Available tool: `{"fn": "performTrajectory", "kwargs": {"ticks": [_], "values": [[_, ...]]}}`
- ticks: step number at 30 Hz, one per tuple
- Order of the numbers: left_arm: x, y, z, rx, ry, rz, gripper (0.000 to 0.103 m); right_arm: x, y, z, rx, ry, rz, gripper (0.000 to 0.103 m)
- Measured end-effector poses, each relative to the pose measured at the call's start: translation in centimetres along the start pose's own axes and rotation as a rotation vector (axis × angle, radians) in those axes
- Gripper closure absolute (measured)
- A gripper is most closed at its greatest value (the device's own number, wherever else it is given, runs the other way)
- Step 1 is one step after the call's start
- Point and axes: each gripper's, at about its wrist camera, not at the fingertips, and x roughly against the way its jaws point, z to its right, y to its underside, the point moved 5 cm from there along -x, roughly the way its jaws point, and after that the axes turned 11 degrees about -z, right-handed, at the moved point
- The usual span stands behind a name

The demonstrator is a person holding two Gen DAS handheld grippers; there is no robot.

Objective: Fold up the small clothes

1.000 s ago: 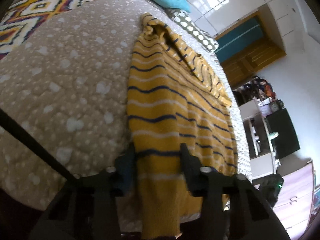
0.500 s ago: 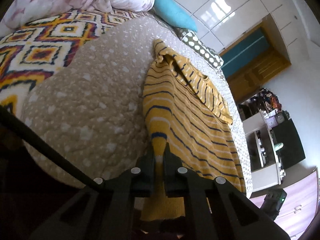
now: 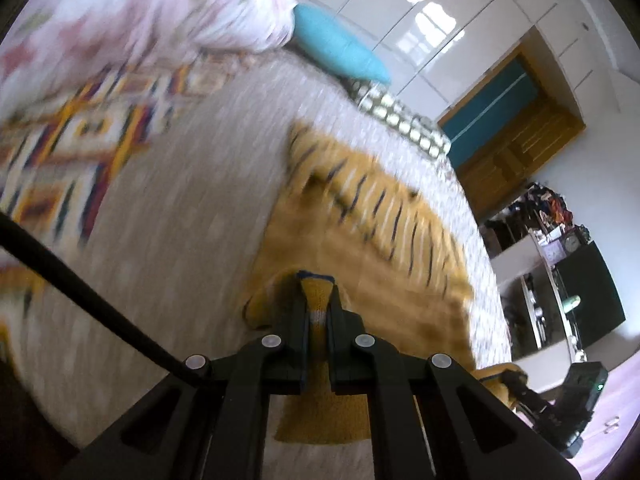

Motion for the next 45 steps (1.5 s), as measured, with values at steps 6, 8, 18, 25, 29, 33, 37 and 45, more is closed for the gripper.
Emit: {"fn": "performTrajectory", "kwargs": {"ticks": [6,8,18,25,29,33,37,45], "values": [[-5.0,-10.7,3.2,-0.023,-0.081,0.03,0.096,-2.9,-10.6,1.3,-0.051,0.078,0.076,0.094],[-7.9,-13.1,3.5,-0.035,-0.151,-0.006,0.093,-4.7,-13.0,2.4,-0.075,0.112,0.065,0.094],[-7.8,-19.5,1.1,0.114,-0.188,0.116,0.033,-11.0,-18.8,10.8,-0.274,0.205,-0.033,0.061],[-4.8,-16.1,1.8,-0.038,-0.257,0.126,0.026,-8.5,-21.0,12.0,-0.318,0.229,0.062,0.041],[-5.3,-12.3,1.4,-0.082,-0.258,0.089,0.026,-7.2,-20.0,10.3,-0.248,0.256,0.064,0.042],[-6.2,-8.3,0.2,-0.065,-0.269,0.101,0.025,-8.2,-18.2,6.4,-0.076,0.28,0.023,0.07],[-8.1,-5.6,-1.5,-0.067,-0.3,0.086,0.025,-11.9,-17.3,5.6,0.009,0.346,-0.075,0.07],[-6.2,-5.7,-5.5,-0.074,-0.369,0.129,0.021,-14.1,-18.7,5.2,-0.057,0.501,-0.061,0.071]]}}
